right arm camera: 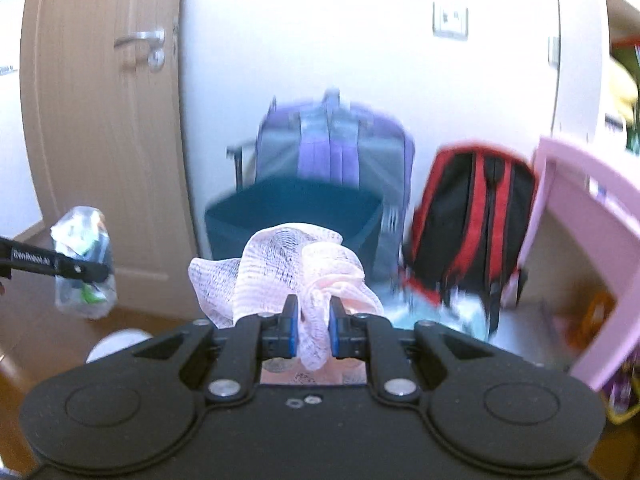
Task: Collect trash
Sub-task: 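Carry both items up to the teal wastebasket and open both tools over it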
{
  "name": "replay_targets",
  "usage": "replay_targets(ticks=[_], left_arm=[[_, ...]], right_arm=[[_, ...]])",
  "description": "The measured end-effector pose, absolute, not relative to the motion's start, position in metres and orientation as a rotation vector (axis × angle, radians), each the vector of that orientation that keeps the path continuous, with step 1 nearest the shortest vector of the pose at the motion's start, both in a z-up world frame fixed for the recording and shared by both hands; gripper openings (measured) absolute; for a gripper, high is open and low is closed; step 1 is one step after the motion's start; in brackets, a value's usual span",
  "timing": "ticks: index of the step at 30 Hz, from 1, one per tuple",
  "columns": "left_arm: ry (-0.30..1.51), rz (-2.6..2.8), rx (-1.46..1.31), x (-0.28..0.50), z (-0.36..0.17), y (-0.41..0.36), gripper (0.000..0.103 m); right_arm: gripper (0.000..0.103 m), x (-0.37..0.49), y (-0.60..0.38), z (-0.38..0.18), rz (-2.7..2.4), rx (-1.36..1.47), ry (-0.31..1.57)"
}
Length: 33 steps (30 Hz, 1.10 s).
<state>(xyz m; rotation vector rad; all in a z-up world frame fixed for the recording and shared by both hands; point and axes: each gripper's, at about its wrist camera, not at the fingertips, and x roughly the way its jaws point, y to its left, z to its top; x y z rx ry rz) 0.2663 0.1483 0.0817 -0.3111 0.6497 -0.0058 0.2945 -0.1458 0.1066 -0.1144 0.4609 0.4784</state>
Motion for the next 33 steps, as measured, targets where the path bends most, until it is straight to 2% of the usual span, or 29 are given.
replay_targets(ticks=[6,12,17,28,33], left_arm=[[0.590,-0.035,-0.274,0.322,0.125,0.122,0.020],[0.590,-0.022,-0.266,0.369,0.128,0.111,0.020],[0.614,-0.025,-0.267,0.405,0.113,0.108,0.020],[0.757,-0.011,-0.202,0.468,0.059,0.106,0.020],[0.797,-0.014,-0.176,0.482,0.048,0.103,0.020]], right_arm=[[0.015,0.338,-0.120,0.137,0.450,-0.089,0.415],[0.015,0.384,-0.101,0.141,0.423,-0.044,0.416],[0.015,0.413,-0.085,0.134,0.439,-0.047,0.422],[0.018,0.453,-0.054,0.077,0.497,-0.165,0.531],[0.024,0.461,-0.048,0.063,0.508,-0.186,0.580]])
